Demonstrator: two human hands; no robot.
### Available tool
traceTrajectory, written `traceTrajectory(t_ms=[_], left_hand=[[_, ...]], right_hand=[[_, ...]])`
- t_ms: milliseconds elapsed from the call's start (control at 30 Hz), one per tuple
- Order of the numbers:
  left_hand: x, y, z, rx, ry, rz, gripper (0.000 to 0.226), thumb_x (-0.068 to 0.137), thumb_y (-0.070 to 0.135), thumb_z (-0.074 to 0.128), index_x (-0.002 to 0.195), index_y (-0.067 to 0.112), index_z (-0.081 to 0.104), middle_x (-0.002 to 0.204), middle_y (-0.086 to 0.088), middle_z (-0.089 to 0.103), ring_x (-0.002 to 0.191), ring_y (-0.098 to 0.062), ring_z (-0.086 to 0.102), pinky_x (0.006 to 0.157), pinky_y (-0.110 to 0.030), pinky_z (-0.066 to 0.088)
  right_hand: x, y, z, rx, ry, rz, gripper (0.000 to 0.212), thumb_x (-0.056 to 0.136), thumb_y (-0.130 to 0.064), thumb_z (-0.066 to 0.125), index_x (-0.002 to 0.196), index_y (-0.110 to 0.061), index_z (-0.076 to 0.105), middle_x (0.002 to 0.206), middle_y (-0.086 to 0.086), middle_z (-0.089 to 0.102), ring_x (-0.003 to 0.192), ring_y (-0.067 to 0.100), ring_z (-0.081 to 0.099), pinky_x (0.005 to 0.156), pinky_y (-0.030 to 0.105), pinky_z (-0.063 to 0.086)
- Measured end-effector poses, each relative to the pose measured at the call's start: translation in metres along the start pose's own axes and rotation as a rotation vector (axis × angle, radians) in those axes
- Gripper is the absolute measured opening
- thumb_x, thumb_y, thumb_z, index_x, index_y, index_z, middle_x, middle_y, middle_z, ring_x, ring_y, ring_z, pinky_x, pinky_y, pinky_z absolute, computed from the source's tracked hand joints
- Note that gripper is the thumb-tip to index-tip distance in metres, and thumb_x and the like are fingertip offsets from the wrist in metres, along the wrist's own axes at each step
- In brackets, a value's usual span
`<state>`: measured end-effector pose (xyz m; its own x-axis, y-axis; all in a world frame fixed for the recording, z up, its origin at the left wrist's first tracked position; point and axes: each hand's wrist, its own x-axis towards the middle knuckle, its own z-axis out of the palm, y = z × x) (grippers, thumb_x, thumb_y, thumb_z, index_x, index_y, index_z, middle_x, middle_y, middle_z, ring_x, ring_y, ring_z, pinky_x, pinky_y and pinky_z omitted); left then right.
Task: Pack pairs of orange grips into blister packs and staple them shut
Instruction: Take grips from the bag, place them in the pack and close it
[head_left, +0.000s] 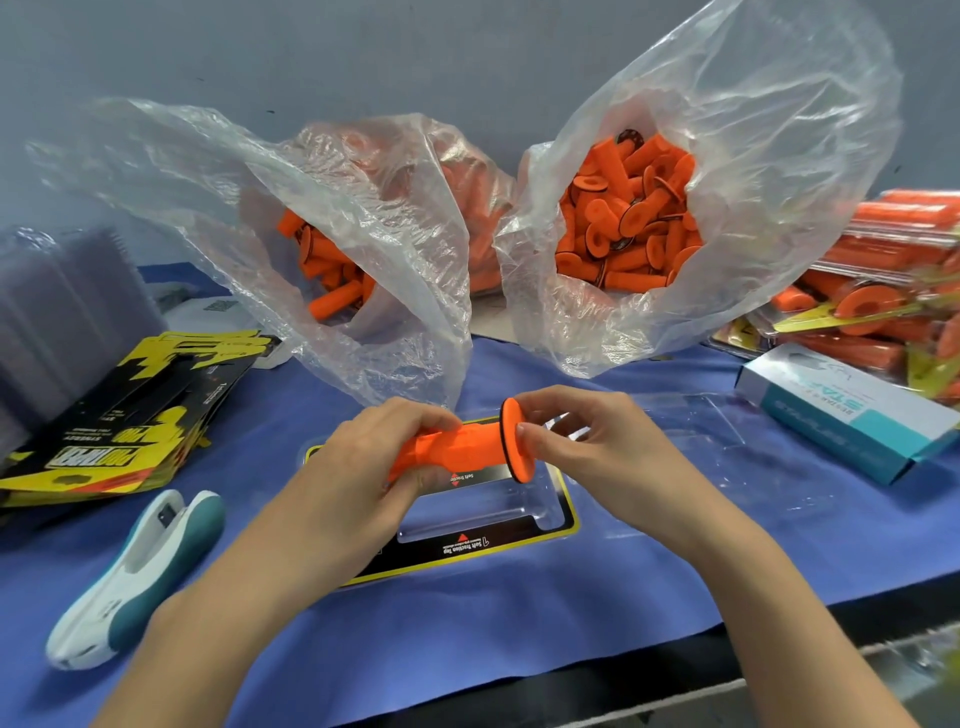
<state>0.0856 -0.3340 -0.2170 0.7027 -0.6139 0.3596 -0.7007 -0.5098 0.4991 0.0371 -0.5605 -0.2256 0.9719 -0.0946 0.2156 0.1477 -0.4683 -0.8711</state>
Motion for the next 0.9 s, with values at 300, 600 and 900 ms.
traceTrajectory(t_ms=[300, 600, 900], left_hand=[[0.0, -0.003, 0.003, 0.054, -0.002, 0.036, 0.038, 0.089, 0.026, 0.07, 0.111, 0.049, 0.048, 0.109, 0.033, 0.05, 0.1, 0.004, 0.047, 0.085, -0.015, 0.034], [-0.003, -0.01, 0.011, 0.073, -0.058, 0.046, 0.035, 0.09, 0.032, 0.069, 0.114, 0.048, 0.05, 0.113, 0.031, 0.05, 0.105, 0.005, 0.049, 0.088, -0.004, 0.031], [-0.002, -0.013, 0.027, 0.165, -0.167, 0.071, 0.027, 0.093, 0.041, 0.06, 0.119, 0.041, 0.051, 0.113, 0.027, 0.051, 0.107, 0.006, 0.044, 0.092, -0.018, 0.037]], right_hand=[[-0.003, 0.001, -0.006, -0.118, -0.046, -0.062, 0.022, 0.095, -0.024, 0.062, 0.11, -0.036, 0.072, 0.089, -0.01, 0.066, 0.069, -0.004, 0.053, 0.067, 0.007, 0.036], [0.0, 0.008, -0.01, -0.2, -0.125, -0.068, 0.025, 0.097, -0.02, 0.06, 0.117, -0.029, 0.072, 0.103, -0.01, 0.07, 0.099, 0.008, 0.059, 0.084, 0.024, 0.043], [-0.001, 0.018, -0.013, -0.219, -0.013, -0.04, 0.024, 0.101, -0.029, 0.055, 0.119, -0.034, 0.069, 0.107, -0.021, 0.067, 0.093, -0.01, 0.056, 0.076, 0.003, 0.037]])
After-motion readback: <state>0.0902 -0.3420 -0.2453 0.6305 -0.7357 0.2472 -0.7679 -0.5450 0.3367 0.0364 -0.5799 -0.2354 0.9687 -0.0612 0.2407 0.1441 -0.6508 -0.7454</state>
